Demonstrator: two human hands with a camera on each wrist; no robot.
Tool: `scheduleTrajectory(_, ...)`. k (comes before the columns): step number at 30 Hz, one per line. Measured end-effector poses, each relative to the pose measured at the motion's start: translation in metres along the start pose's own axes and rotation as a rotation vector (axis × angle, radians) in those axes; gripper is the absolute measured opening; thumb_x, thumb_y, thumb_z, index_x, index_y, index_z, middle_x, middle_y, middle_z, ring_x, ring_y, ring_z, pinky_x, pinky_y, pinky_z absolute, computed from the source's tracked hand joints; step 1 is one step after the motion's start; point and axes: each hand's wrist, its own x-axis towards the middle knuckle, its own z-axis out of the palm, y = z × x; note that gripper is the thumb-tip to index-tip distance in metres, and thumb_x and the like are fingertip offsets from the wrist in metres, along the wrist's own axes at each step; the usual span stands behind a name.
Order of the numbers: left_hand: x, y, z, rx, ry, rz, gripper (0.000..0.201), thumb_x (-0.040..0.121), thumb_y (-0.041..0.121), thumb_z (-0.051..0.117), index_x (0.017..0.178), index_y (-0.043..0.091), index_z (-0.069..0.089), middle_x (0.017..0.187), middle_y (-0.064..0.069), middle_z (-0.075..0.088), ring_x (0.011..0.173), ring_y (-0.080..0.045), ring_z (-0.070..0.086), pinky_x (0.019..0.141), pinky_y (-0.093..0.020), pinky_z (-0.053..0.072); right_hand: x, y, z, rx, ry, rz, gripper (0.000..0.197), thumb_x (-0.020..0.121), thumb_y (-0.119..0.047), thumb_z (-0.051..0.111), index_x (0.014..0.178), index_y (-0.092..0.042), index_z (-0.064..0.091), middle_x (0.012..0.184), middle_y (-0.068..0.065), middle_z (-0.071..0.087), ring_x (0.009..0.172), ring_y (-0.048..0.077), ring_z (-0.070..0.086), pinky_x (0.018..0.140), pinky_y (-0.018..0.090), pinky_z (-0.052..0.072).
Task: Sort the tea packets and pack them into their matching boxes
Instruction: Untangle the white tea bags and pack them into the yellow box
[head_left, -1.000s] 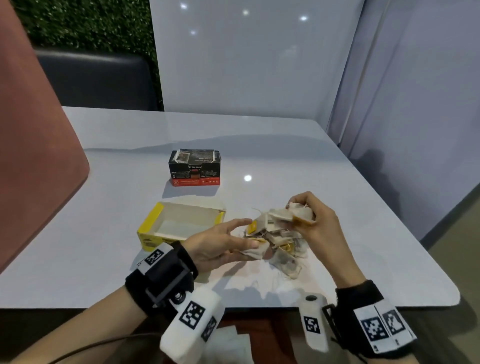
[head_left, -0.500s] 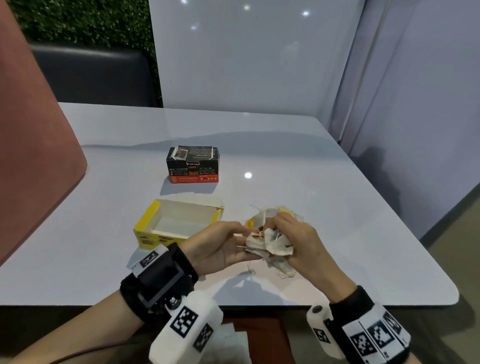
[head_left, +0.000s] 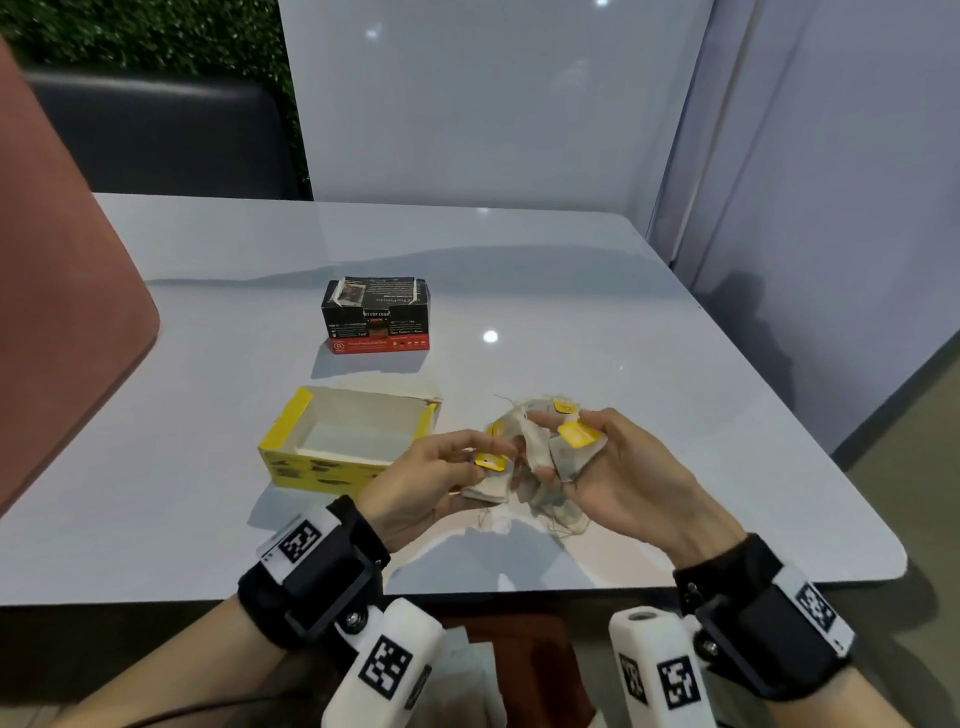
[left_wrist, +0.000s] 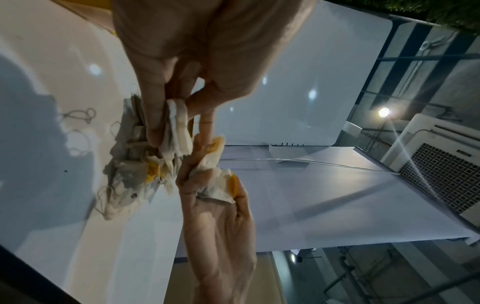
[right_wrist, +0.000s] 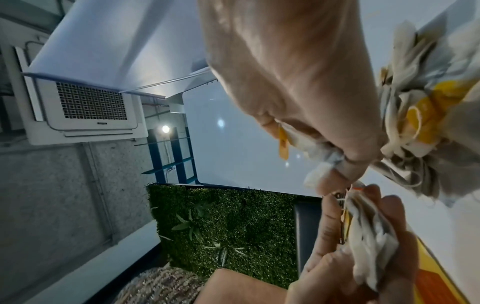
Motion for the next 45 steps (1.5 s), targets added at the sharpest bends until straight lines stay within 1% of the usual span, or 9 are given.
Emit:
scheduleTrajectory(4,0.001,-0.004,0.002,-0.016,0.024,-0.031,0.027,0.091,-0.009,0.041,0.104,-0.001,0.063,0.107,-0.02,0.064,0.096,-0.027,0.063,0.08,-0.029,0.055,0.0,0.002,0.007,-0.012,0.044,-0.048,0.055,0.085,-0.014,0.041,0.135,0.009,0.037,0.118,0.024,0.056,0.087,0.027,0.064,0.078,0.032,0.053)
scheduleTrajectory(9,0.001,-0.002,0.004,-0.079,0.029,-0.009,0.026,0.09,0.011,0.048,0.101,-0.001,0.069,0.099,-0.014,0.068,0.091,-0.022,0.065,0.083,-0.029,0.054,-0.001,0.007,0.01,-0.05,0.043,-0.039,0.054,0.079,-0.02,0.065,0.122,0.008,0.05,0.117,0.023,0.058,0.104,0.033,0.061,0.077,0.03,0.056)
scheduleTrajectory(14,-0.001,-0.004,0.008,-0.069,0.008,0.049,0.029,0.094,0.026,0.049,0.095,0.013,0.075,0.096,-0.005,0.072,0.084,-0.016,0.067,0.085,-0.03,0.053,0.0,0.027,0.011,-0.67,0.191,-0.252,0.024,0.084,-0.004,0.06,0.107,-0.008,0.063,0.089,0.01,0.067,0.077,0.018,0.065,0.069,0.034,0.05)
scheduleTrajectory(18,0.005,-0.01,0.007,-0.09,0.155,0.07,0.024,0.089,0.014,0.058,0.098,-0.005,0.067,0.093,-0.012,0.07,0.082,-0.021,0.066,0.074,-0.026,0.054,0.001,0.037,0.012,-1.11,0.326,-0.509,0.029,0.089,-0.004,0.054,0.113,-0.019,0.063,0.11,-0.002,0.066,0.096,0.013,0.065,0.081,0.031,0.055)
scheduleTrajectory(24,0.008,-0.01,0.007,-0.149,0.204,0.041,0.017,0.089,0.006,0.055,0.089,0.006,0.072,0.086,-0.004,0.072,0.073,-0.009,0.067,0.069,-0.021,0.056,0.0,0.041,0.007,-0.662,0.419,-0.511,0.031,0.079,-0.001,0.069,0.107,-0.009,0.057,0.1,0.014,0.065,0.082,0.022,0.066,0.062,0.026,0.055)
scheduleTrajectory(28,0.009,-0.007,0.01,-0.318,0.136,-0.083,0.031,0.094,0.016,0.049,0.106,-0.009,0.062,0.098,-0.018,0.067,0.089,-0.026,0.066,0.083,-0.033,0.056,-0.003,0.032,0.013,-1.134,0.443,-0.648,0.028,0.078,0.006,0.065,0.096,-0.01,0.05,0.079,-0.002,0.062,0.063,-0.004,0.059,0.049,0.006,0.041)
scheduleTrajectory(33,0.009,-0.007,0.016,-0.386,0.087,-0.116,0.031,0.095,0.017,0.048,0.109,-0.007,0.062,0.1,-0.017,0.067,0.092,-0.027,0.065,0.078,-0.033,0.058,-0.003,0.038,0.018,-1.743,0.22,-0.655,0.033,0.07,0.006,0.06,0.091,-0.018,0.052,0.081,-0.01,0.054,0.075,0.007,0.049,0.064,0.02,0.042)
scheduleTrajectory(38,0.012,-0.014,0.012,-0.446,0.161,-0.083,0.031,0.095,0.01,0.044,0.113,-0.012,0.055,0.104,-0.023,0.062,0.088,-0.027,0.062,0.072,-0.03,0.058,-0.002,0.038,0.011,-1.233,0.381,-0.713,0.019,0.082,0.001,0.059,0.093,-0.013,0.066,0.069,-0.003,0.068,0.061,0.009,0.065,0.056,0.025,0.053)
scheduleTrajectory(45,0.012,-0.011,0.011,-0.415,0.124,-0.064,0.038,0.093,0.014,0.046,0.12,-0.012,0.053,0.119,-0.029,0.057,0.096,-0.03,0.059,0.081,-0.03,0.054,-0.001,0.037,0.002,-0.581,0.31,-0.295,0.016,0.088,-0.02,0.061,0.09,-0.004,0.057,0.069,0.014,0.057,0.048,0.012,0.045,0.043,0.019,0.037)
